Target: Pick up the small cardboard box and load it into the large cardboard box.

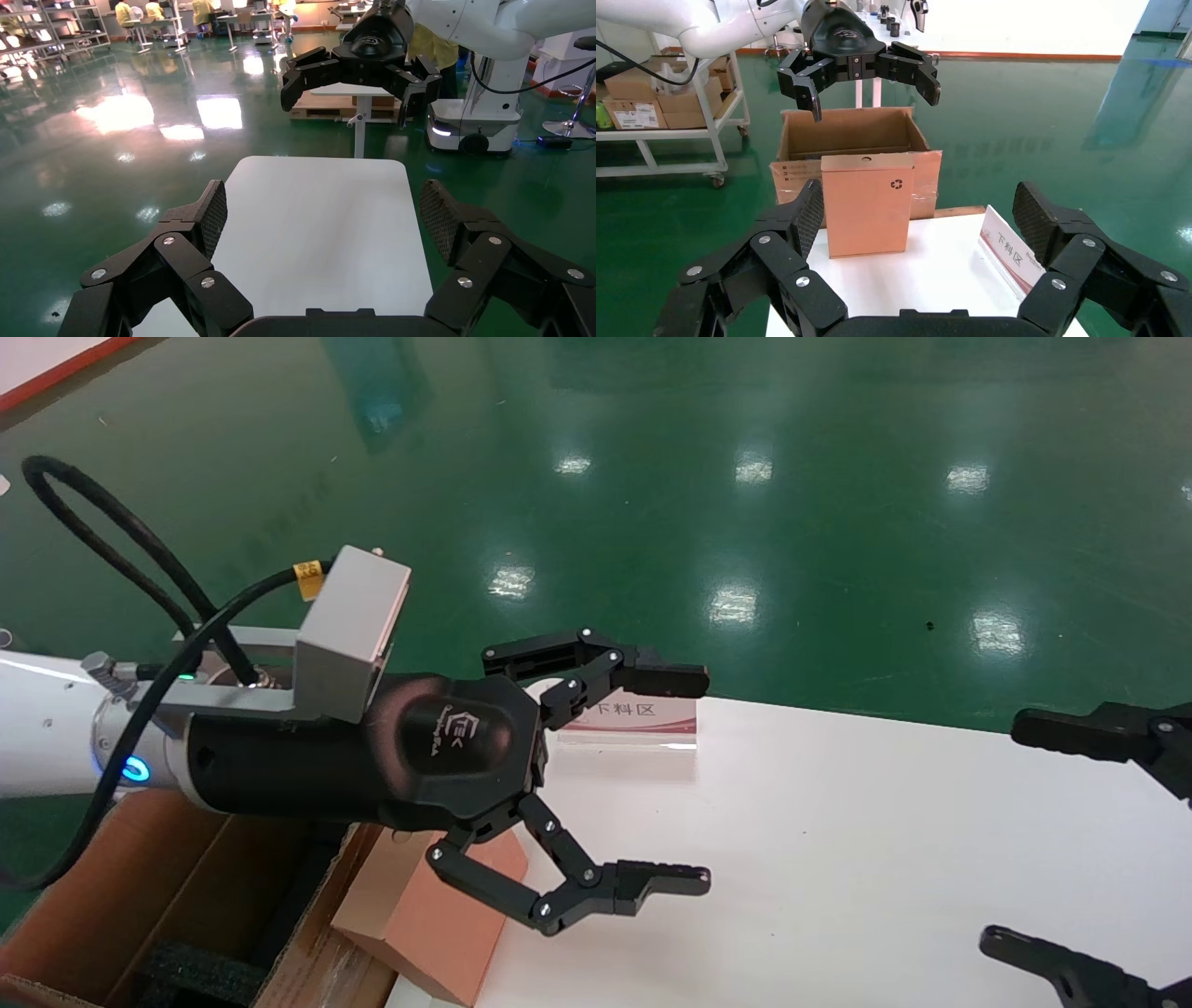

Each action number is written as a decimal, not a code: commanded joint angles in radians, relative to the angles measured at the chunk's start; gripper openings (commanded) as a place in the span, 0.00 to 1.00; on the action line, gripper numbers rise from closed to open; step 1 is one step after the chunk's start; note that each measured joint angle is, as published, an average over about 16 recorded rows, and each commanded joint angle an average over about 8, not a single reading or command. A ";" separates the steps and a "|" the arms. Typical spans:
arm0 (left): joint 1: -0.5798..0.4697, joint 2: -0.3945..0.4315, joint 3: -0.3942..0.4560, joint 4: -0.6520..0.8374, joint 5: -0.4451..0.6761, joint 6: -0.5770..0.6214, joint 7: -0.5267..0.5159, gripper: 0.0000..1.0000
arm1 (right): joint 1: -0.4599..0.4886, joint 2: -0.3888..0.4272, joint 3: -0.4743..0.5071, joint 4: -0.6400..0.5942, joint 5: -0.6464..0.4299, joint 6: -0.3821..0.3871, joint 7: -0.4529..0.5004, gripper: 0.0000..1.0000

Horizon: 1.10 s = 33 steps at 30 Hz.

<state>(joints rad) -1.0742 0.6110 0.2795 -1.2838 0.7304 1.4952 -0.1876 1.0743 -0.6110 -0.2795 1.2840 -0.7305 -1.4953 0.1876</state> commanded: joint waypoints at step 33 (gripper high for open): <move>-0.170 -0.050 0.127 -0.062 0.351 -0.041 -0.183 1.00 | 0.001 0.000 -0.002 -0.001 0.001 0.000 -0.001 1.00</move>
<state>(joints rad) -1.2613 0.5741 0.4161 -1.3414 1.0968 1.4679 -0.3872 1.0752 -0.6107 -0.2811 1.2830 -0.7296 -1.4954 0.1866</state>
